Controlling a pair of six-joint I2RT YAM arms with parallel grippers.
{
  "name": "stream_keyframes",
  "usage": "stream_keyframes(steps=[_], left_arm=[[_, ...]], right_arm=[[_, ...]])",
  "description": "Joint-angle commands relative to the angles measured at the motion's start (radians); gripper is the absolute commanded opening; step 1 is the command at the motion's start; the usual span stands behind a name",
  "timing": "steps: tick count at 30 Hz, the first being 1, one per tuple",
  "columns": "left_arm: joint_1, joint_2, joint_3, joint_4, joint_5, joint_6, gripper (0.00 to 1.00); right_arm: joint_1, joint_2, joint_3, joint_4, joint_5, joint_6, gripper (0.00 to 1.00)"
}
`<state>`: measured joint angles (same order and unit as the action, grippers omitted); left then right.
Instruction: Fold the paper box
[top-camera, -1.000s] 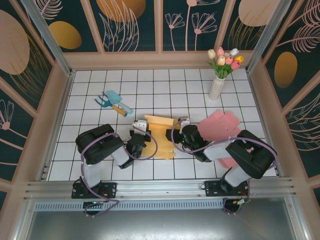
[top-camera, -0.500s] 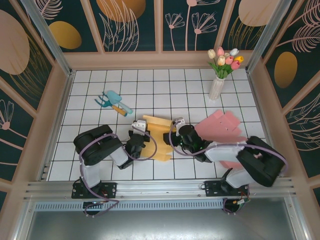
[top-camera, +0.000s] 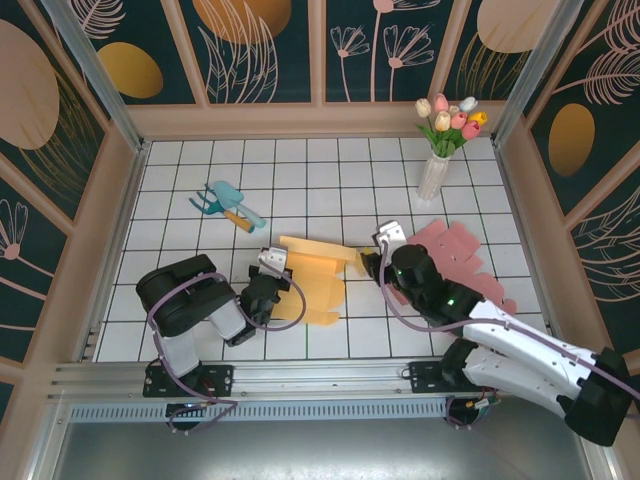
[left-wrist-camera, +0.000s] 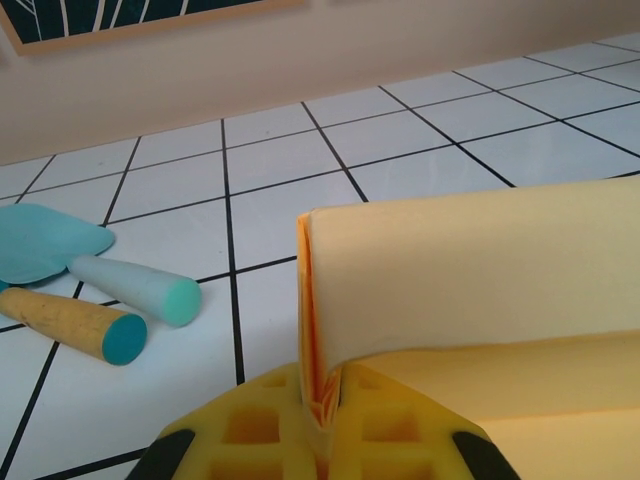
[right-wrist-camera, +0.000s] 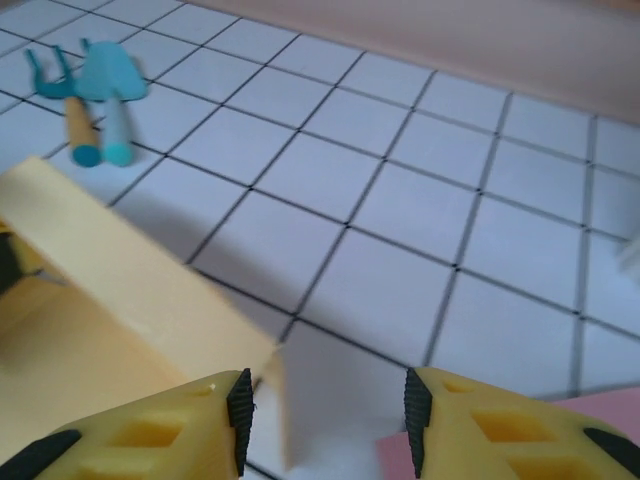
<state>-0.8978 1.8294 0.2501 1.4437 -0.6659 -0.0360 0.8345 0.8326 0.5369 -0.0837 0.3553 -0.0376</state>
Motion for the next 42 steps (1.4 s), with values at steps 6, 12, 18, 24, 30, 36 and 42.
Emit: stream_keyframes(steps=[6, 12, 18, 24, 30, 36, 42], left_arm=[[0.000, 0.008, -0.028, 0.055, 0.009, 0.060, 0.00], [-0.001, 0.022, -0.021, 0.062, 0.025, 0.060, 0.00], [-0.001, 0.049, -0.006, 0.061, 0.029, 0.064, 0.00], [-0.001, 0.065, 0.003, 0.053, 0.033, 0.057, 0.00], [-0.001, 0.058, -0.004, 0.057, 0.043, 0.048, 0.00], [-0.001, 0.058, 0.008, 0.049, 0.063, 0.039, 0.00], [-0.001, 0.077, 0.027, 0.036, 0.067, 0.036, 0.00]], right_arm=[[-0.163, 0.113, -0.112, 0.092, -0.288, -0.367, 0.47], [-0.161, 0.221, -0.136, 0.202, -0.300, -0.429, 0.49], [-0.126, 0.120, -0.069, 0.161, -0.231, -0.269, 0.48], [-0.054, 0.197, 0.017, 0.116, -0.164, -0.253, 0.49], [-0.054, 0.368, 0.089, 0.084, -0.148, -0.295, 0.50], [-0.049, 0.455, 0.083, 0.090, -0.165, -0.332, 0.50], [-0.026, 0.496, 0.093, 0.102, -0.190, -0.371, 0.50]])
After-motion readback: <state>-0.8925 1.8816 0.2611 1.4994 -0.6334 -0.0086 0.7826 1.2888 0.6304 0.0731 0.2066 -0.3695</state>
